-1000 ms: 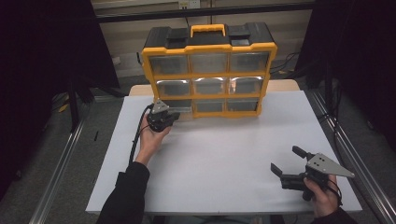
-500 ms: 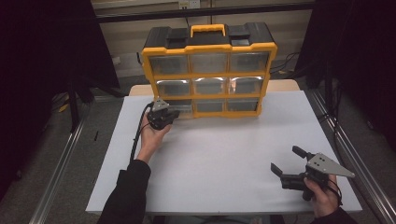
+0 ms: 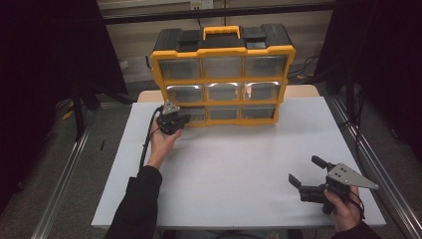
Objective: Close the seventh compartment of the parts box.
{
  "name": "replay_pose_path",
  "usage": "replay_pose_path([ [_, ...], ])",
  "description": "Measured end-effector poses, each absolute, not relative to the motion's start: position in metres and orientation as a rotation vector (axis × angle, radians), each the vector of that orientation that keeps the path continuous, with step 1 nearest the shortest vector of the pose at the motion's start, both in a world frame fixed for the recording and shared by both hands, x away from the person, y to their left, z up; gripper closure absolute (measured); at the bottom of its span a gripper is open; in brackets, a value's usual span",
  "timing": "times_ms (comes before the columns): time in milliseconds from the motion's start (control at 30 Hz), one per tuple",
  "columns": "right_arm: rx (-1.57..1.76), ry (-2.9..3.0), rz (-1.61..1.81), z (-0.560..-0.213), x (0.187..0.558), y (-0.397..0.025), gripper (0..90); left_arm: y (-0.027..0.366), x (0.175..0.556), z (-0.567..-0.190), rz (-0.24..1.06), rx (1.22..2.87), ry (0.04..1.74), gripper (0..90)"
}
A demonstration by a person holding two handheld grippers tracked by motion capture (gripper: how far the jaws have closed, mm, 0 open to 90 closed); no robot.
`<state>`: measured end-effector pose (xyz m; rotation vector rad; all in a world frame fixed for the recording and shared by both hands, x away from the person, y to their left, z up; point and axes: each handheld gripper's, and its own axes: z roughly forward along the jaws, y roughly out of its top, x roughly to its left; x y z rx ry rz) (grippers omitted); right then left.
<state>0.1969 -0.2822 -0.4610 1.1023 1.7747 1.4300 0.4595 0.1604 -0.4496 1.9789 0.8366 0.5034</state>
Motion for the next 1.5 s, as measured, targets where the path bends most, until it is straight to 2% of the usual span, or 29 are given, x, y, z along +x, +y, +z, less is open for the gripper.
replay_pose_path([
  [700,1.106,1.776,1.441,-0.462,0.200,-0.283,0.0,0.158,0.470,-0.450,0.545,1.975,0.877,90.0],
  [1500,1.097,1.786,1.440,-0.463,0.202,-0.282,0.0,0.153,0.467,-0.456,0.517,1.968,0.868,88.1],
])
